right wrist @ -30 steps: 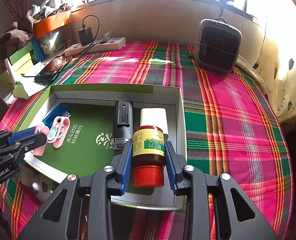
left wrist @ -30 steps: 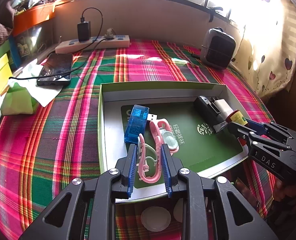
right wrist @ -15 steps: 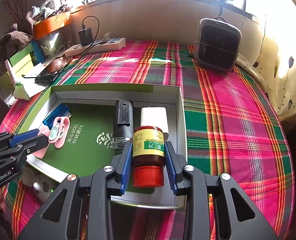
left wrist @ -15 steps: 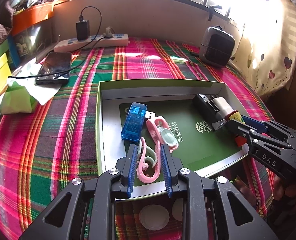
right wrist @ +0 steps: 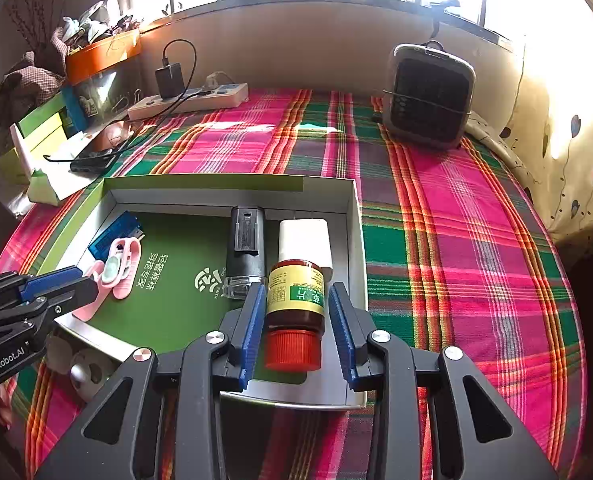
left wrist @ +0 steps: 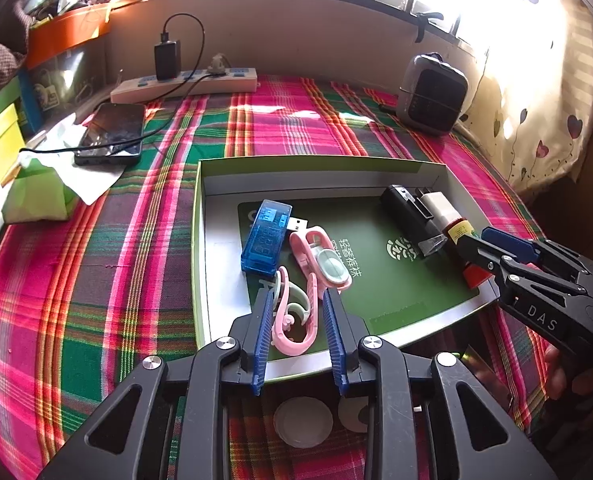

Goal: Organize rigid objects
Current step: 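Open left gripper releasing the pink hook while right gripper releases the jar in the box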

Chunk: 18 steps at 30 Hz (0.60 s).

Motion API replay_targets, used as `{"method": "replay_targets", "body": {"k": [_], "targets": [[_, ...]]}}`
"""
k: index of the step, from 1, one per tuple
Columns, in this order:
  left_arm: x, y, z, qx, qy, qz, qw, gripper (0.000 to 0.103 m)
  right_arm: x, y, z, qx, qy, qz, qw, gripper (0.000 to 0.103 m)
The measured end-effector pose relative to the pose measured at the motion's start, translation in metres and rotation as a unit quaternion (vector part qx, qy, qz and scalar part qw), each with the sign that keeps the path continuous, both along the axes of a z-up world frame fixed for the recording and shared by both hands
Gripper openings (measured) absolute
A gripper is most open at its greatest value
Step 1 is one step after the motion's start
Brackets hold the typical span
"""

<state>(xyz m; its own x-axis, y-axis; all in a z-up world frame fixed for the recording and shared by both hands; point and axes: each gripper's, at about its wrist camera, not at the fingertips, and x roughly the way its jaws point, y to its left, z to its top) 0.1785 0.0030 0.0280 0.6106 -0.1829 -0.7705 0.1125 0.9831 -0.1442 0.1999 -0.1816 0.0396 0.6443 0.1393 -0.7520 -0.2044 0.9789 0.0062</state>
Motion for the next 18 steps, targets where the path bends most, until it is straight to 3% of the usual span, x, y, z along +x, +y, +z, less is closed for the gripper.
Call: {"method": "replay_targets", "body": {"k": [3, 18], "targets": [[-0.003, 0.001, 0.003, -0.002, -0.002, 0.003, 1.0000, 0.030, -0.002, -0.001, 0.002, 0.004, -0.003, -0.002, 1.000, 0.040], [-0.033, 0.001, 0.019, 0.006, -0.032, 0.003, 0.9995, 0.031, -0.029, -0.001, 0.015, 0.015, -0.020, -0.006, 1.000, 0.041]]}}
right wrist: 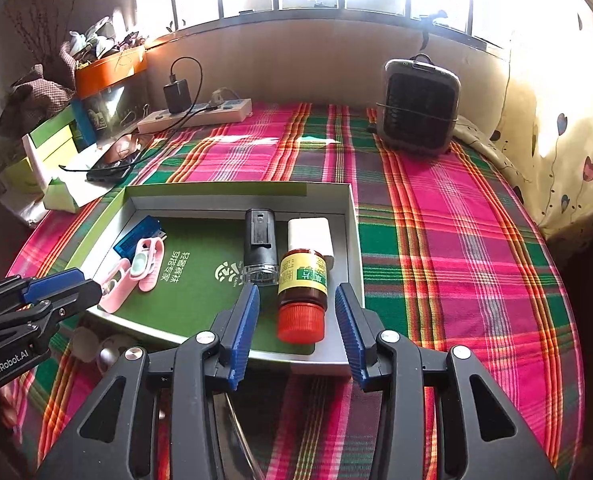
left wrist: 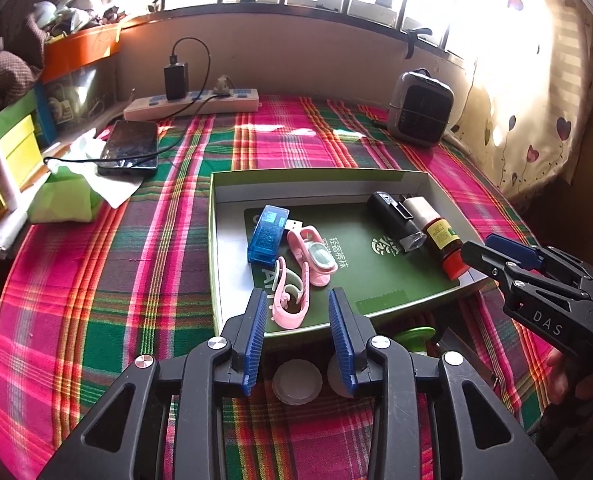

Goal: Organize rigid objects
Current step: 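Open left gripper releasing the pink hook while right gripper releases the jar in the box, then withdraw right gripper from the box and close it on the silver metal bar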

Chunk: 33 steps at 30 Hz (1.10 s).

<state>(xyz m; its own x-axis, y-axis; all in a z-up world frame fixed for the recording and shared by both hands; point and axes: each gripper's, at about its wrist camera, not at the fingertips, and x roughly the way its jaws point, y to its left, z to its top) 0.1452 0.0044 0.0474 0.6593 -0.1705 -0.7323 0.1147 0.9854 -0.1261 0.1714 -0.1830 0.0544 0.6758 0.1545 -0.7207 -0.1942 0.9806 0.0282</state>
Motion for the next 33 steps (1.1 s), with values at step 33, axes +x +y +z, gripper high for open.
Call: {"method": "replay_targets", "body": {"k": [33], "targets": [[-0.055, 0.046, -0.013, -0.022, 0.005, 0.006, 0.9997, 0.035, -0.070, 0.010, -0.031, 0.029, 0.053, 0.009, 0.998, 0.042]]}}
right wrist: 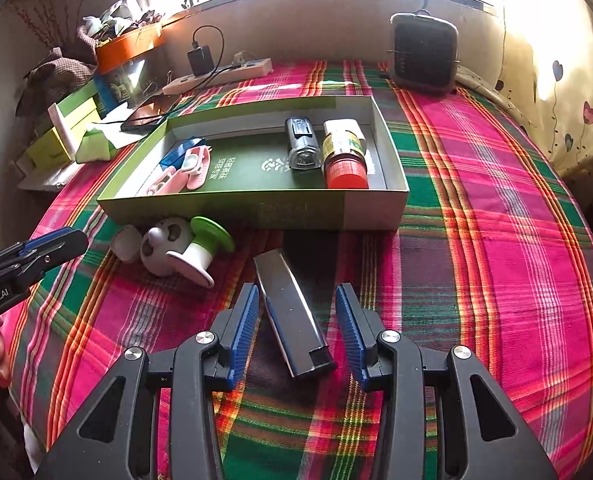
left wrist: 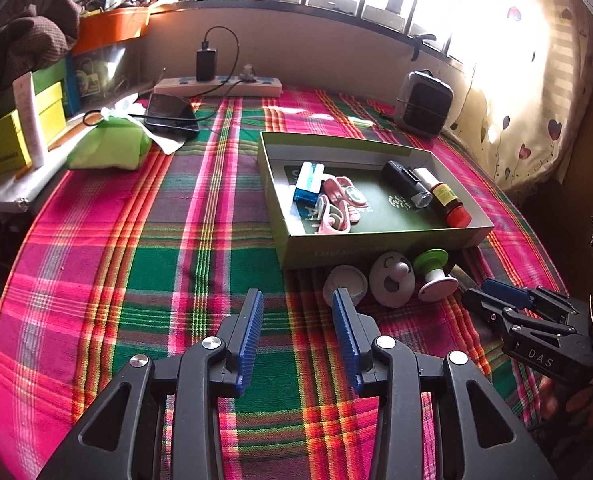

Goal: Organize rigid objects
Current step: 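Withdraw right gripper from the box and close it on the silver metal bar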

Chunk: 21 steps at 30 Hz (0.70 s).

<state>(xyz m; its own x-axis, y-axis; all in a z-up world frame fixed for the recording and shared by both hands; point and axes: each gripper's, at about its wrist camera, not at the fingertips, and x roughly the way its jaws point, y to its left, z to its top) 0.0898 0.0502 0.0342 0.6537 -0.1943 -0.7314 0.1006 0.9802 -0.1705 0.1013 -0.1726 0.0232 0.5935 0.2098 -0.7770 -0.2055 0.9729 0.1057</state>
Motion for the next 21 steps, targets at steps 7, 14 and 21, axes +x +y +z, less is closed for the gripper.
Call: {"method": "replay_targets", "body": {"k": [7, 14, 21], "targets": [[0.001, 0.003, -0.006, -0.007, 0.012, -0.010, 0.9999, 0.035, -0.003, 0.011, -0.003, -0.017, 0.001, 0.004, 1.000, 0.042], [0.005, -0.002, -0.008, -0.010, 0.019, -0.026, 0.9994, 0.035, -0.004, 0.018, -0.004, -0.031, -0.003, 0.005, 0.999, 0.042], [0.012, -0.013, -0.011, -0.015, 0.027, -0.041, 0.9987, 0.036, -0.006, 0.023, -0.004, -0.047, -0.007, 0.017, 0.999, 0.031]]}}
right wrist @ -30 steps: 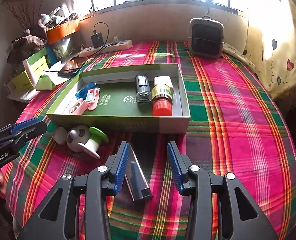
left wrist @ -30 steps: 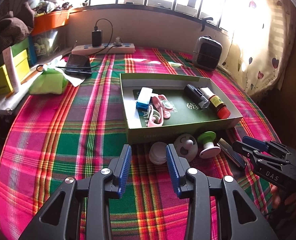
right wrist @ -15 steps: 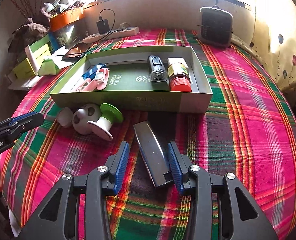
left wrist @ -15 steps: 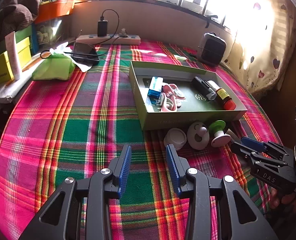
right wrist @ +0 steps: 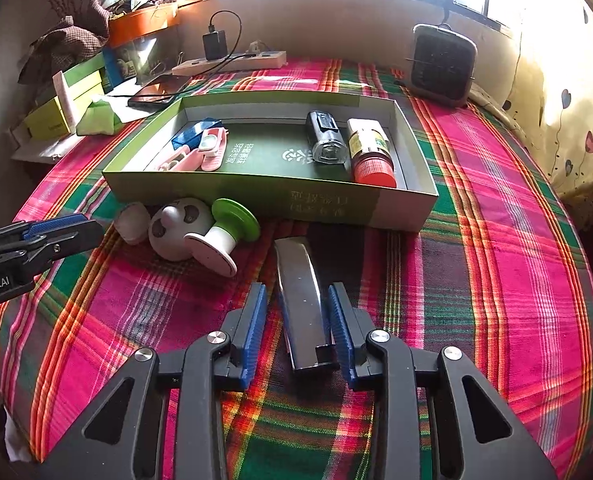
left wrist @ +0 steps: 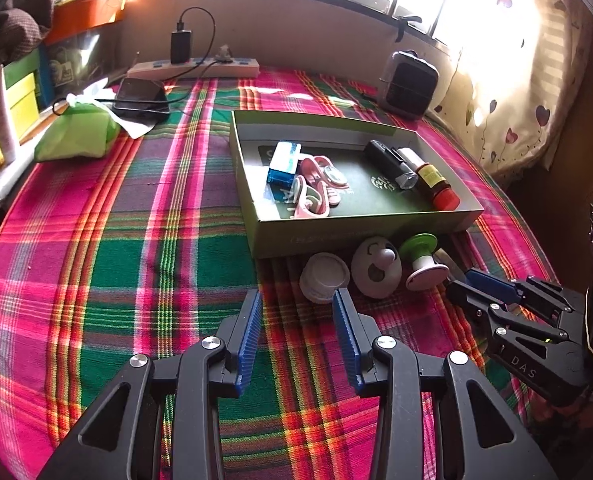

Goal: Organize rigid objects
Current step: 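Withdraw right gripper from the box and close it on the silver metal bar, then move left gripper to the white round container and close on it while right gripper holds the bar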

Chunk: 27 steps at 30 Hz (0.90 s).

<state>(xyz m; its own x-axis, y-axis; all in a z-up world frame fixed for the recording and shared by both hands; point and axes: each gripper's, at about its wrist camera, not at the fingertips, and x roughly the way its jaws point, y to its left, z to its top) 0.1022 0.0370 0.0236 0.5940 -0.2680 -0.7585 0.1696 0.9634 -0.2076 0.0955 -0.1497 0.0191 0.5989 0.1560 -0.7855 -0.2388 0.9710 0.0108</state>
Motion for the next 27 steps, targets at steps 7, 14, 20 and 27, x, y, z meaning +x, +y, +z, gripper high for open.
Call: {"method": "replay_targets", "body": {"k": [7, 14, 20, 27], "targets": [[0.007, -0.009, -0.002, 0.006, 0.004, -0.005, 1.0000, 0.037, 0.002, -0.007, 0.000, 0.010, 0.001, -0.001, 1.000, 0.024], [0.015, -0.016, -0.008, 0.014, 0.013, -0.005, 0.9998, 0.038, 0.004, -0.013, 0.001, 0.020, 0.003, -0.002, 1.000, 0.024], [0.022, -0.018, -0.008, 0.020, 0.009, 0.003, 0.9998, 0.038, 0.003, -0.022, 0.001, 0.025, 0.006, -0.010, 1.000, 0.024], [0.026, -0.022, -0.009, 0.036, 0.001, 0.011, 0.9993, 0.038, 0.003, -0.032, 0.002, 0.027, 0.005, -0.016, 1.000, 0.024]]}}
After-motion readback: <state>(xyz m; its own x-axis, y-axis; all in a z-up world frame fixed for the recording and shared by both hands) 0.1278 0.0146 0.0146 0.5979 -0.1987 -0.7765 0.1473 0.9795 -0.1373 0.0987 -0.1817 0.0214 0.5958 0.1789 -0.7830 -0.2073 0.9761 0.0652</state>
